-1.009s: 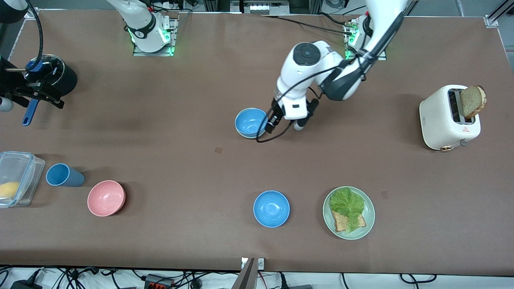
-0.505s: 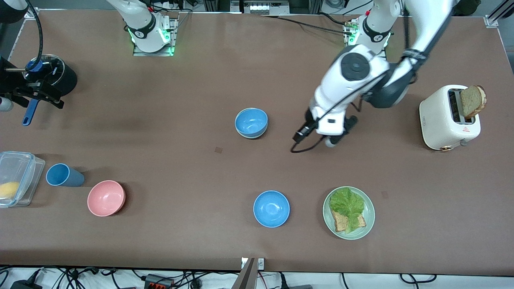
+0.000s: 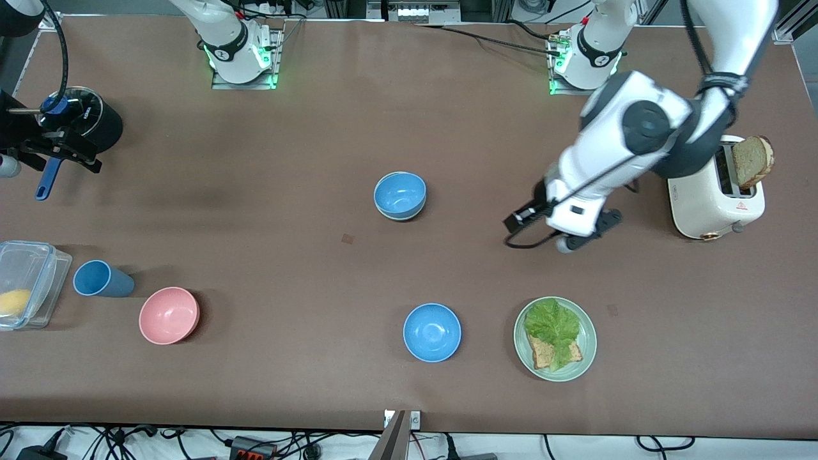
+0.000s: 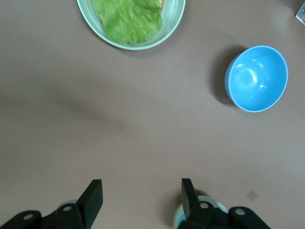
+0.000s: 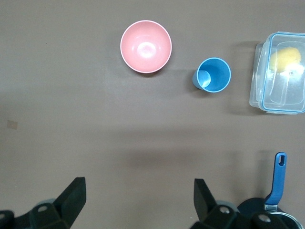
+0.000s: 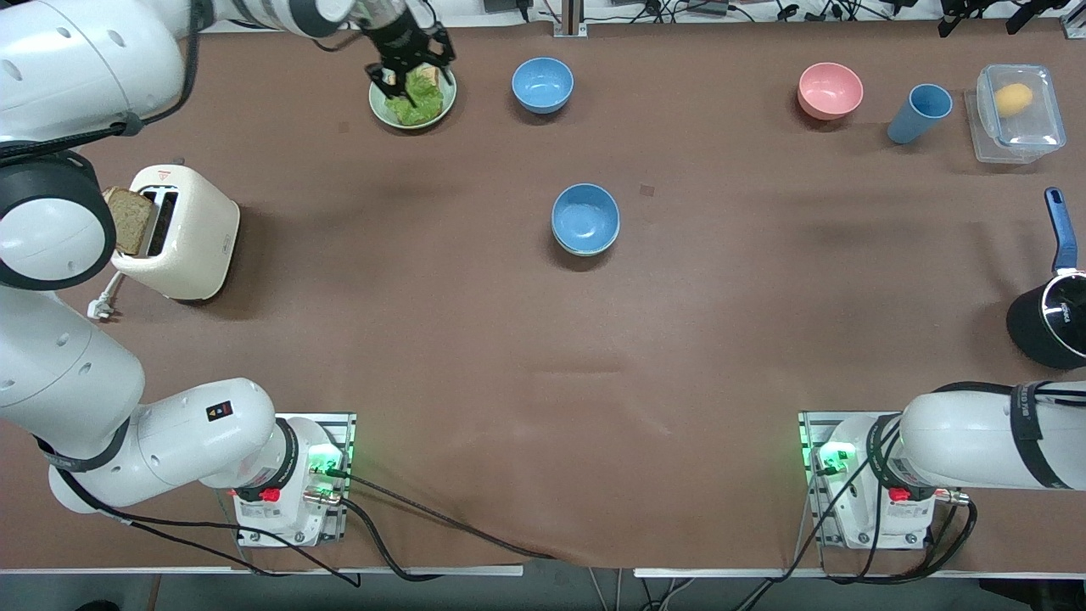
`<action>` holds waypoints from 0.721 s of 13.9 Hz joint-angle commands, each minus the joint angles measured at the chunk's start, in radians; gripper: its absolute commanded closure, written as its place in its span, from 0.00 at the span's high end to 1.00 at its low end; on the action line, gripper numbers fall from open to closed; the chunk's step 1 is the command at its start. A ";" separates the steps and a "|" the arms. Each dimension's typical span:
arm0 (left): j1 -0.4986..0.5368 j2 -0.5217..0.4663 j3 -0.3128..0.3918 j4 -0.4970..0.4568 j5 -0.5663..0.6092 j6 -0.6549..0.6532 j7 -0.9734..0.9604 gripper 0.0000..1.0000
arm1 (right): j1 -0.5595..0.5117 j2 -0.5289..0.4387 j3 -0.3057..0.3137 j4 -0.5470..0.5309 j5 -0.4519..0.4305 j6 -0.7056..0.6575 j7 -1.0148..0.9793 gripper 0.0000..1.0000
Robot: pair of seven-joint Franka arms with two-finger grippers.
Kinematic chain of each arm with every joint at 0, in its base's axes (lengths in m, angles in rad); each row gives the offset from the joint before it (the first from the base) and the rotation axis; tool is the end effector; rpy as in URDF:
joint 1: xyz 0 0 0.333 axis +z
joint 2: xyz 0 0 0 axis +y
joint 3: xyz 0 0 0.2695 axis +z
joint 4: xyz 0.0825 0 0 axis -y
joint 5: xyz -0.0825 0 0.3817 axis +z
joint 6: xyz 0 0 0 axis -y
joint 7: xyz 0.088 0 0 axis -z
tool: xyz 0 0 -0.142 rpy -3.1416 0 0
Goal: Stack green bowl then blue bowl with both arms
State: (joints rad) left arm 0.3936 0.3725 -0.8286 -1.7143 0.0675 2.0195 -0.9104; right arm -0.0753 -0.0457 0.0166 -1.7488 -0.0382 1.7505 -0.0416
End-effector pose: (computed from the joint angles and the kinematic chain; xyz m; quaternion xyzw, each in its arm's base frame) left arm 0.5827 -0.2314 0.3590 0.9645 0.2409 -0.0439 0.0984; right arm 0.5528 -0.0371 0.4998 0.9995 -0.0056 0.0227 0.0204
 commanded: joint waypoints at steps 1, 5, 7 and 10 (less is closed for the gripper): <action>-0.031 -0.130 0.164 -0.014 -0.133 -0.086 0.308 0.75 | -0.004 0.001 0.003 0.015 0.004 -0.006 -0.011 1.00; -0.232 -0.242 0.556 -0.019 -0.236 -0.226 0.707 0.77 | -0.004 0.003 0.003 0.015 0.004 -0.005 -0.011 1.00; -0.239 -0.270 0.611 -0.019 -0.226 -0.249 0.826 0.80 | -0.003 0.003 0.003 0.015 0.004 -0.005 -0.011 1.00; -0.242 -0.309 0.654 -0.013 -0.120 -0.278 0.861 1.00 | -0.003 0.003 0.003 0.015 0.004 -0.005 -0.011 1.00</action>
State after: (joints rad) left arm 0.1762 0.1075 -0.2020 -1.7113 -0.1148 1.7589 -0.0816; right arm -0.0753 -0.0457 0.0167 -1.7475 -0.0381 1.7506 -0.0416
